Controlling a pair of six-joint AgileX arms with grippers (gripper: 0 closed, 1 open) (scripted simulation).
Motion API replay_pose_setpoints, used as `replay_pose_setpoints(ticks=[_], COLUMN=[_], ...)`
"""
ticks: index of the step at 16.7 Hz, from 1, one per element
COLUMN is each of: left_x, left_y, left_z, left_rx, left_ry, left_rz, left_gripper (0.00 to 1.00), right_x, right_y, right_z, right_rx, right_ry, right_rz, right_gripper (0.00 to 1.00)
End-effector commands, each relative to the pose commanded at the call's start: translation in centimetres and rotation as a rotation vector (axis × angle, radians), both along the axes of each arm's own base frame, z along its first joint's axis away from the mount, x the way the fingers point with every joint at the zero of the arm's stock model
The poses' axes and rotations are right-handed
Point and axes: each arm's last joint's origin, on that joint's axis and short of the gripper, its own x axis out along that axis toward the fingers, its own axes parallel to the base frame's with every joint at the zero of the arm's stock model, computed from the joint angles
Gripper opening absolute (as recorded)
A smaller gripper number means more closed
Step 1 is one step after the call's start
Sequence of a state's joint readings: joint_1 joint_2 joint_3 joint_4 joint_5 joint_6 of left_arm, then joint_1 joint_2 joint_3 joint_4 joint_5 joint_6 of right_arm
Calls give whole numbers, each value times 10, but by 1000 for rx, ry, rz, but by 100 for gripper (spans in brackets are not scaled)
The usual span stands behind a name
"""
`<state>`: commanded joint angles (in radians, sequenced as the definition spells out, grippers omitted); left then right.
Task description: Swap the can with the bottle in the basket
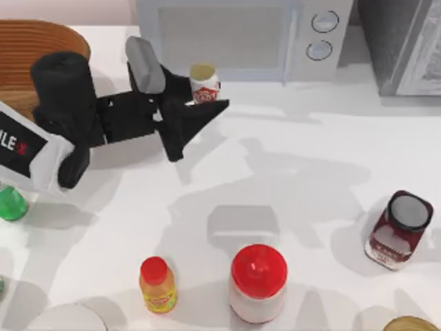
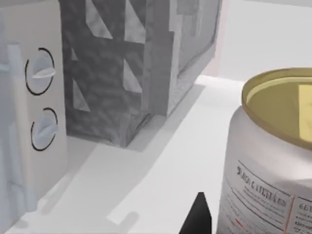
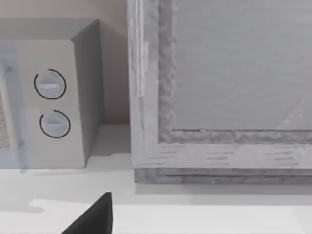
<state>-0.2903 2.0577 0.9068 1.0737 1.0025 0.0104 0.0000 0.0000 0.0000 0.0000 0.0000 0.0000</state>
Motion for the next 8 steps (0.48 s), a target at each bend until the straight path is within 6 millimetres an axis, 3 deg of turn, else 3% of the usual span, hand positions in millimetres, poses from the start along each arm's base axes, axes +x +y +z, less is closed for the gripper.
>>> replay_pose_setpoints(ticks=[5,8], left_x=[20,22], left_y=[-32,-41], left_z=[-77,-104], left_rx=[-16,-21], left_ry=[-39,-61], left_rz=[-232,-306], left_gripper=[0,0], right_x=[0,0], right_y=[0,0], right_z=[0,0], right_rx=[0,0], right_ry=[0,0], right_rz=[0,0], right_gripper=[100,100])
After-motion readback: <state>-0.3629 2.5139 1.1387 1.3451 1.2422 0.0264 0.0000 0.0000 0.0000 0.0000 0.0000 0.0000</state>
